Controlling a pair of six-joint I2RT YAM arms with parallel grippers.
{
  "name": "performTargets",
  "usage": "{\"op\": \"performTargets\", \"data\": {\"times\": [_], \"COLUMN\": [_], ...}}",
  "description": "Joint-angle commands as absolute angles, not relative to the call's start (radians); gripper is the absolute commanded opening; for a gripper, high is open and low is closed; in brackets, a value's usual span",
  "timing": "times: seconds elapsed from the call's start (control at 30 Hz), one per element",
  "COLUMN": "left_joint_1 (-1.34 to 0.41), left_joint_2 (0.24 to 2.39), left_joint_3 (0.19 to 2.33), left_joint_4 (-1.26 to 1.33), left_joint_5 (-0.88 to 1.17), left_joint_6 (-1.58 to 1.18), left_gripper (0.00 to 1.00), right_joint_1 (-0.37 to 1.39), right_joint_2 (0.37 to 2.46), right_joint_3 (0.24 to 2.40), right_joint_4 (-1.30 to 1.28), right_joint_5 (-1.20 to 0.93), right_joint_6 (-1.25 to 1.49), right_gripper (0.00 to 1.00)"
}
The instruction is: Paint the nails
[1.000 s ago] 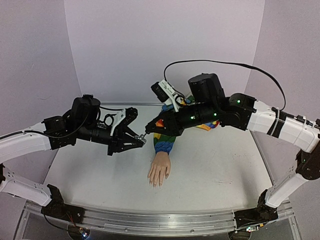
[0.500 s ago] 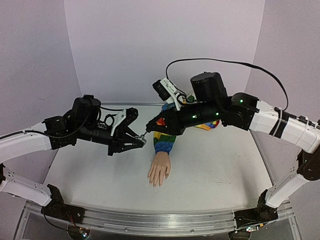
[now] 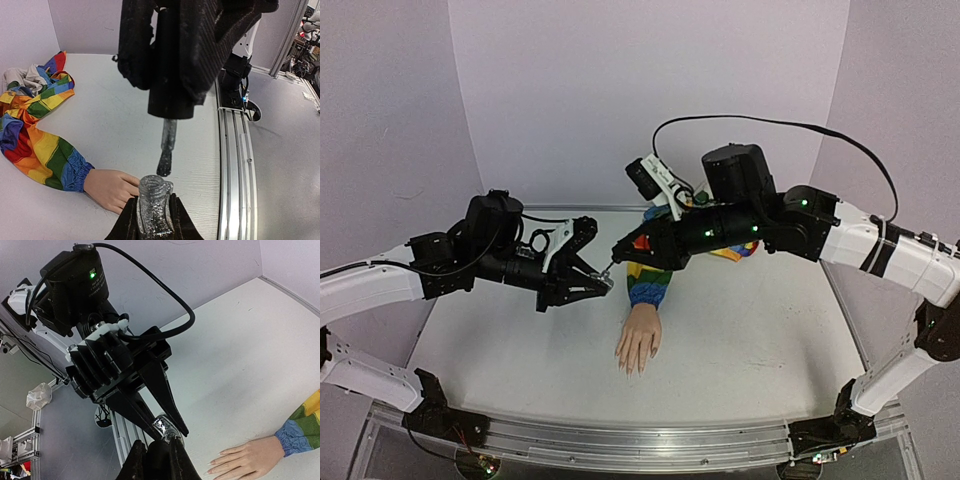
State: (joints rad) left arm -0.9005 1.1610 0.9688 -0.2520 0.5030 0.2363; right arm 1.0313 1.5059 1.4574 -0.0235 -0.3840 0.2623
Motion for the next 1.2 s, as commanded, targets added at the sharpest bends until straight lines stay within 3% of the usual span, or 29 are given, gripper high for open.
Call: {"op": "performTargets", "data": {"times": [0.0, 0.57, 1.17], "left_joint_1": [-0.907, -0.907, -0.906], "left_joint_2": [1.149, 1.148, 1.148], "left_joint_3": [1.000, 0.999, 1.000], "left_joint_4": [-0.233, -0.232, -0.232], "left_joint_5": [0.520, 0.525, 0.528], "left_joint_6": [0.242, 0.239, 0.237], "left_gripper": [0.00, 0.00, 0.00], "right_joint_1": [1.040, 1.045, 1.050], "right_joint_2": [1.511, 1.513, 1.567], "right_joint_3": [1.487, 1.475, 1.479], "right_joint_4": [0.002, 0.000, -0.029], "right_joint_5": [-0.379, -0.328, -0.410], "right_joint_6": [0.255, 0.246, 0.257], "right_gripper": [0.00, 0.00, 0.00]}}
